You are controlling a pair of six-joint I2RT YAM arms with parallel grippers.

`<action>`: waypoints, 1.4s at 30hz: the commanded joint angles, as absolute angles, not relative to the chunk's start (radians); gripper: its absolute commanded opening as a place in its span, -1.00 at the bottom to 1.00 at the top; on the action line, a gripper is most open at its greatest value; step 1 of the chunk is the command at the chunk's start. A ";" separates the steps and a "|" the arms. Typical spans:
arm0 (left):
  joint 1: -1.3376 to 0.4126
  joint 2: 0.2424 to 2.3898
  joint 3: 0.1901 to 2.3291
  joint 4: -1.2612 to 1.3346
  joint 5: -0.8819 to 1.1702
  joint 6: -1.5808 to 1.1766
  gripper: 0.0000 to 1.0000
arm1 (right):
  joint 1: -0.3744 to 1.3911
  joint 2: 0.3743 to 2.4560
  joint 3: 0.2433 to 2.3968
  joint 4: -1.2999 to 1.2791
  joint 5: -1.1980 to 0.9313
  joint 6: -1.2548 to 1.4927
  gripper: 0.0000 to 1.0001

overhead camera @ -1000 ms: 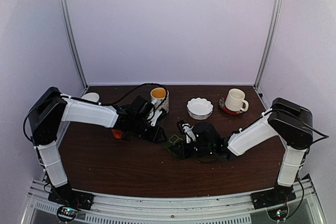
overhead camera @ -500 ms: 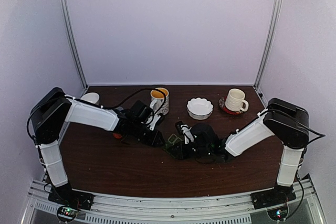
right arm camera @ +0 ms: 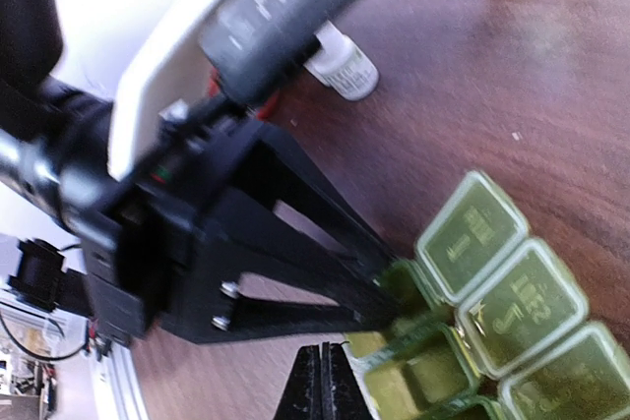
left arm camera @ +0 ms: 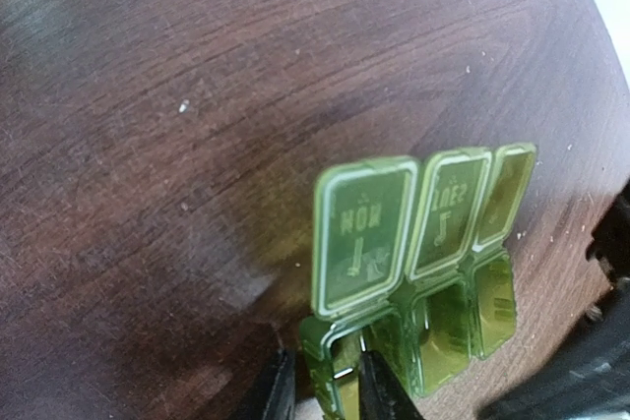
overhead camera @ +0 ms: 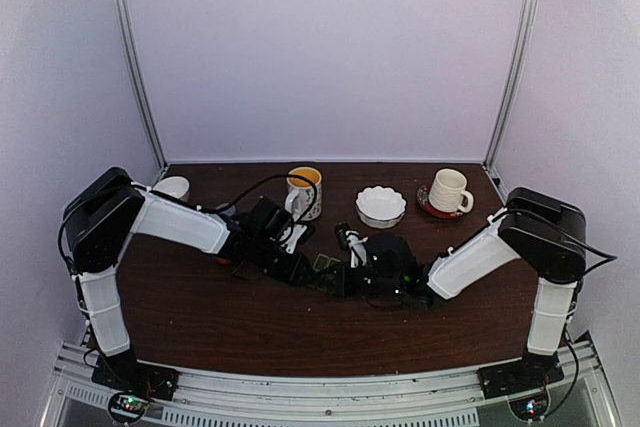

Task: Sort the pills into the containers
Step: Pick up the pill bottle from the center of the board.

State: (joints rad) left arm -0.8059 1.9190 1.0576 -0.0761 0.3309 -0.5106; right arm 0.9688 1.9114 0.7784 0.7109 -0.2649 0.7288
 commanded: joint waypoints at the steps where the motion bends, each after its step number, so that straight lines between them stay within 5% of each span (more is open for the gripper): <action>1: -0.805 1.908 1.032 -0.050 0.335 -0.524 -0.48 | 0.961 1.908 0.756 0.882 -0.263 0.809 -1.00; 12: -0.809 1.887 1.019 -0.044 0.335 -0.528 -0.51 | 0.883 2.078 0.719 1.130 -0.402 0.958 -1.00; 30: -0.810 1.811 1.027 -0.112 0.293 -0.511 -0.49 | 0.912 1.985 0.787 0.722 -0.321 0.750 -1.00; 42: -0.808 1.827 0.991 -0.080 0.309 -0.519 -0.54 | 0.914 1.997 0.793 0.716 -0.324 0.744 -1.00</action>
State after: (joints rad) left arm -0.8066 1.8030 1.0164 -0.1143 0.3000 -0.5194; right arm 0.9100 2.0018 0.7933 0.7719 -0.3405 0.7620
